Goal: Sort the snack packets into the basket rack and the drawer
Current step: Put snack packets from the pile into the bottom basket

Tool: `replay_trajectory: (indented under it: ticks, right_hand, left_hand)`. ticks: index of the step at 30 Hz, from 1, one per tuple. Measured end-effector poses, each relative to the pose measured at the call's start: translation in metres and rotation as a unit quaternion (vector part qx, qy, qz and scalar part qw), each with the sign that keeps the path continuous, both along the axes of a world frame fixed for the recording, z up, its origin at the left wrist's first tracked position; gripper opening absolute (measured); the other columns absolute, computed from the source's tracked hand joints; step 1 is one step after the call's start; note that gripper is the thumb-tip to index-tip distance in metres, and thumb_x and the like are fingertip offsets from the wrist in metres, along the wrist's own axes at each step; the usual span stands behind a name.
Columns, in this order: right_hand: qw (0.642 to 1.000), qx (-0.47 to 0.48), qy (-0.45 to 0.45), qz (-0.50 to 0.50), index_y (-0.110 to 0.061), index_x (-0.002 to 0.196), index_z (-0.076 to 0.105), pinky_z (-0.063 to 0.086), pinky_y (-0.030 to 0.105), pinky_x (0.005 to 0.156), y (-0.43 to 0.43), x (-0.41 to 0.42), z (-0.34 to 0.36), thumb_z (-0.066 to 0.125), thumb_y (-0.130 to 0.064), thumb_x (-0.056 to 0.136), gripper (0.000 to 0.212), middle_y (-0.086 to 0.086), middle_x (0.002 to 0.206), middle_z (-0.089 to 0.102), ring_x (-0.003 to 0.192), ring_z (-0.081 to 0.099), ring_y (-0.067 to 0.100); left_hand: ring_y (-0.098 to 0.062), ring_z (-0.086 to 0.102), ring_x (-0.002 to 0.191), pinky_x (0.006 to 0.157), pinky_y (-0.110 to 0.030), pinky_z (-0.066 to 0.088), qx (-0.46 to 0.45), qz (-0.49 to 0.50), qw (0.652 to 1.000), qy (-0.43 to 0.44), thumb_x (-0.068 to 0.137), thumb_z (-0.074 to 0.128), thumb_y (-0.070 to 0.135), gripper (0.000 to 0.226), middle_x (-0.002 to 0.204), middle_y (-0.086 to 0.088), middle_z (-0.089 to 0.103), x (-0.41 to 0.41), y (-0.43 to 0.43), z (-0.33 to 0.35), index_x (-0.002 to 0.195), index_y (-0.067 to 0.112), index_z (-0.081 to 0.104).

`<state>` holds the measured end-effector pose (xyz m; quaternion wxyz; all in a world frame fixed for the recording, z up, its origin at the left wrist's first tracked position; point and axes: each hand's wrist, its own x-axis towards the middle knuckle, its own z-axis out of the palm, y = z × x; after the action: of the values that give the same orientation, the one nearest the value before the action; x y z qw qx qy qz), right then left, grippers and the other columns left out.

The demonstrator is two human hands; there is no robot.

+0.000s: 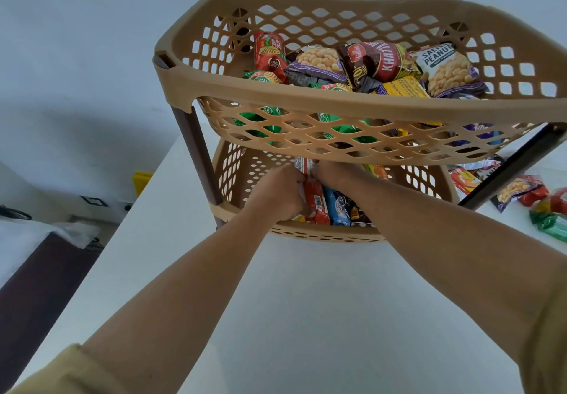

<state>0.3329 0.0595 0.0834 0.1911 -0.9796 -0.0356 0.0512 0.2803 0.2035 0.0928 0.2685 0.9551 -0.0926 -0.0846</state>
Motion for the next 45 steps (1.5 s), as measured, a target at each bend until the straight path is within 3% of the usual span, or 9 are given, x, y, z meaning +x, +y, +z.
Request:
replay_trajectory:
  ticks: [9,13,15,18,20,25,29,35,45]
  right_hand:
    - [0.988,-0.027,-0.149,-0.002,-0.02,0.115,0.059,0.054,0.036,0.079,-0.012,-0.034,0.019,0.061,-0.034,0.09,0.029,0.003,0.113,0.067,0.101,0.062,0.024]
    - [0.984,-0.003,-0.176,0.021,-0.021,0.119,0.057,0.057,0.041,0.078,-0.023,-0.071,0.036,0.069,-0.031,0.083,0.039,-0.001,0.109,0.067,0.097,0.064,0.021]
    - [0.982,0.02,-0.186,0.03,-0.023,0.11,0.063,0.058,0.036,0.074,-0.032,-0.095,0.042,0.067,-0.032,0.085,0.027,-0.005,0.1,0.069,0.088,0.065,0.014]
    - [0.976,0.082,-0.203,-0.006,-0.027,0.113,0.063,0.053,0.021,0.073,-0.051,-0.144,0.044,0.064,-0.034,0.086,0.028,-0.012,0.1,0.069,0.088,0.062,0.0]
    - [0.967,0.118,-0.222,-0.033,-0.028,0.113,0.064,0.053,0.019,0.07,-0.066,-0.179,0.042,0.063,-0.035,0.084,0.03,-0.016,0.099,0.068,0.086,0.062,-0.004]
    - [0.966,0.107,-0.212,-0.104,-0.026,0.115,0.065,0.055,0.022,0.071,-0.101,-0.244,0.029,0.07,-0.028,0.083,0.032,-0.013,0.098,0.069,0.082,0.063,0.003]
    - [0.967,0.095,-0.195,-0.135,-0.03,0.111,0.064,0.055,0.022,0.074,-0.127,-0.273,0.013,0.07,-0.029,0.083,0.029,-0.02,0.1,0.066,0.085,0.062,0.0]
    - [0.966,0.084,-0.174,-0.171,-0.032,0.115,0.063,0.054,0.027,0.082,-0.183,-0.293,-0.014,0.07,-0.031,0.083,0.033,-0.019,0.107,0.064,0.092,0.06,0.001]
    - [0.984,0.027,-0.059,-0.168,-0.034,0.131,0.05,0.032,0.021,0.104,-0.31,-0.305,-0.05,0.062,-0.041,0.087,0.047,-0.015,0.142,0.046,0.132,0.04,0.007]
  left_hand:
    - [-0.015,0.057,0.098,0.071,-0.028,0.044,0.012,-0.027,0.997,-0.074,0.068,0.083,0.046,0.059,0.12,0.002,0.066,-0.004,0.0,0.003,0.12,0.026,0.065]
    - [-0.013,0.062,0.097,0.067,-0.023,0.044,0.028,-0.016,0.988,-0.149,0.085,0.063,0.054,0.044,0.117,0.003,0.066,-0.015,-0.003,0.01,0.119,0.025,0.063]
    - [-0.01,0.059,0.087,0.06,-0.019,0.04,0.028,-0.023,0.985,-0.17,0.093,0.049,0.057,0.042,0.111,0.002,0.068,-0.027,-0.004,0.013,0.113,0.024,0.066]
    - [-0.016,0.057,0.111,0.087,-0.034,0.049,0.041,-0.047,0.976,-0.207,0.095,0.042,0.057,0.046,0.123,0.0,0.065,-0.056,-0.007,0.011,0.118,0.024,0.064]
    - [-0.021,0.043,0.133,0.109,-0.044,0.034,0.04,-0.052,0.969,-0.239,0.096,0.041,0.057,0.053,0.138,-0.001,0.056,-0.081,-0.01,0.003,0.131,0.021,0.056]
    - [-0.025,0.034,0.141,0.113,-0.048,0.025,-0.015,-0.084,0.944,-0.319,0.096,0.043,0.054,0.053,0.137,-0.003,0.057,-0.142,-0.027,-0.014,0.125,0.015,0.063]
    - [-0.022,0.035,0.141,0.114,-0.046,0.03,0.005,-0.129,0.952,-0.278,0.097,0.029,0.062,0.064,0.139,-0.002,0.056,-0.171,-0.053,-0.02,0.127,0.017,0.063]
    - [-0.01,0.005,0.149,0.116,-0.032,0.006,0.04,-0.165,0.967,-0.191,0.089,0.004,0.074,0.081,0.158,0.01,0.028,-0.195,-0.1,-0.046,0.146,0.028,0.041]
    - [-0.005,-0.001,0.148,0.115,-0.027,0.002,0.054,-0.137,0.985,-0.095,0.092,0.02,0.071,0.073,0.162,0.015,0.011,-0.205,-0.204,-0.082,0.153,0.032,0.023]
